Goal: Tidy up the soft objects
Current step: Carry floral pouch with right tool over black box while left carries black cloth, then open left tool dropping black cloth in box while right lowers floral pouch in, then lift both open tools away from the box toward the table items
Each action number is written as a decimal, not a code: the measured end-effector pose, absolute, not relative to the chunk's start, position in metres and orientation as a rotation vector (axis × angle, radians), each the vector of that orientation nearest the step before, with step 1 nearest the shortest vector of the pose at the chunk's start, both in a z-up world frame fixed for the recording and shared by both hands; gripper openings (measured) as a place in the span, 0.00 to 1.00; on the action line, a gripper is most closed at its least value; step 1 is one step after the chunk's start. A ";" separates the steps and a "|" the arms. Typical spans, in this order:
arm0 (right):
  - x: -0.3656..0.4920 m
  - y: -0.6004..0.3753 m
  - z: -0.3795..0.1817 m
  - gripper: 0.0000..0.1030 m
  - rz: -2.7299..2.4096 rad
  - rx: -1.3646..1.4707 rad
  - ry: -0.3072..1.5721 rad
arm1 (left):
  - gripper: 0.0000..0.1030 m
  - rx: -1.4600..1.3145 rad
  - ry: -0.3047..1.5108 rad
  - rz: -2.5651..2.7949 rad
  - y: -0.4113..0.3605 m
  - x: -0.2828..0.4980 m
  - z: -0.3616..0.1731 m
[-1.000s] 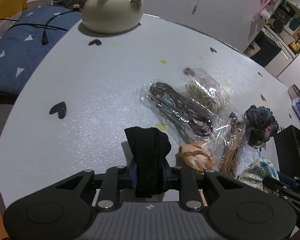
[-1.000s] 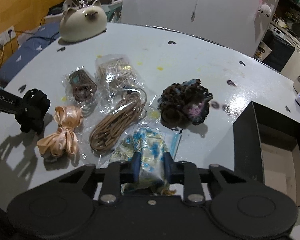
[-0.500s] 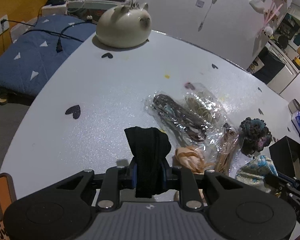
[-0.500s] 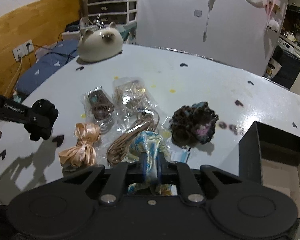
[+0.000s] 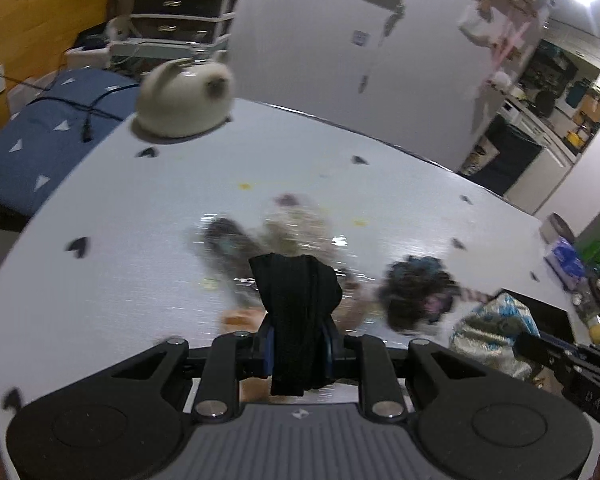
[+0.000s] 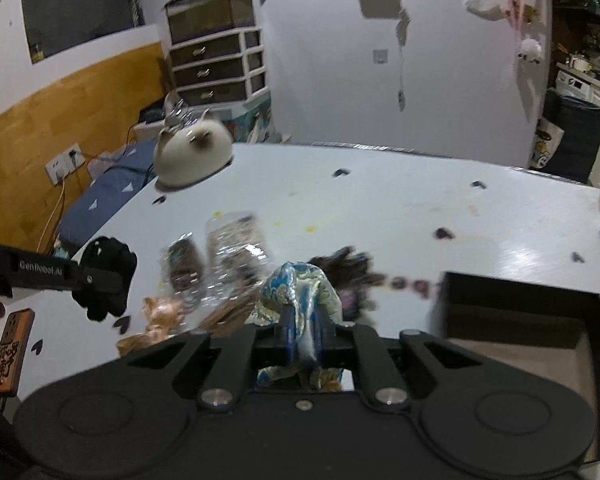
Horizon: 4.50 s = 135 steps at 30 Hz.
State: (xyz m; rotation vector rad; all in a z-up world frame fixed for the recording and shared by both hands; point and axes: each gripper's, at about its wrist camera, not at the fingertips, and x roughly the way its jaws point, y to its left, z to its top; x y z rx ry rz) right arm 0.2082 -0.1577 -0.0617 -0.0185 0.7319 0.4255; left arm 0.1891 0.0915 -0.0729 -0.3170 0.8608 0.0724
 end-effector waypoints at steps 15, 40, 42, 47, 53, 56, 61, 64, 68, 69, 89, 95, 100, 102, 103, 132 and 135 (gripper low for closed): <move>0.216 -0.311 -0.056 0.10 0.327 0.034 0.710 | 0.23 -0.323 0.864 -0.102 -0.066 0.218 -0.074; 0.232 -0.384 -0.097 0.10 0.383 0.023 0.885 | 0.37 -0.390 1.073 -0.141 -0.157 0.237 -0.118; 0.236 -0.381 -0.101 0.10 0.405 0.016 0.904 | 0.37 -0.374 1.061 -0.137 -0.158 0.236 -0.115; 0.239 -0.369 -0.110 0.19 0.377 -0.108 0.947 | 0.34 -0.343 1.017 -0.173 -0.163 0.237 -0.106; 0.237 -0.371 -0.100 0.39 0.367 -0.134 0.918 | 0.25 -0.285 1.055 -0.282 -0.187 0.248 -0.108; 0.237 -0.373 -0.097 0.40 0.361 -0.131 0.918 | 0.24 -0.253 1.086 -0.308 -0.196 0.251 -0.112; 0.237 -0.370 -0.096 0.28 0.411 -0.109 0.931 | 0.24 -0.224 1.097 -0.309 -0.198 0.251 -0.113; 0.242 -0.361 -0.107 0.21 0.400 -0.149 0.996 | 0.24 -0.226 1.090 -0.298 -0.194 0.248 -0.112; 0.247 -0.352 -0.121 0.21 0.352 -0.229 1.052 | 0.24 -0.237 1.076 -0.275 -0.187 0.243 -0.108; 0.246 -0.351 -0.120 0.21 0.351 -0.231 1.050 | 0.24 -0.239 1.071 -0.269 -0.185 0.242 -0.107; 0.189 -0.395 -0.057 0.61 0.249 0.057 0.743 | 0.68 -0.195 0.866 -0.166 -0.157 0.197 -0.067; 0.173 -0.393 -0.049 0.78 0.228 0.053 0.675 | 0.91 -0.171 0.793 -0.125 -0.148 0.180 -0.058; 0.163 -0.389 -0.044 0.92 0.204 0.043 0.634 | 1.00 -0.165 0.758 -0.102 -0.141 0.170 -0.057; 0.160 -0.388 -0.042 0.96 0.199 0.043 0.614 | 1.00 -0.167 0.740 -0.097 -0.137 0.166 -0.056; 0.158 -0.387 -0.040 0.97 0.195 0.045 0.600 | 1.00 -0.168 0.730 -0.094 -0.135 0.164 -0.055; 0.159 -0.282 -0.025 1.00 0.196 0.072 0.543 | 1.00 -0.153 0.623 -0.057 -0.023 0.146 -0.040; 0.162 -0.265 -0.025 1.00 0.198 0.068 0.549 | 1.00 -0.142 0.632 -0.041 -0.003 0.146 -0.043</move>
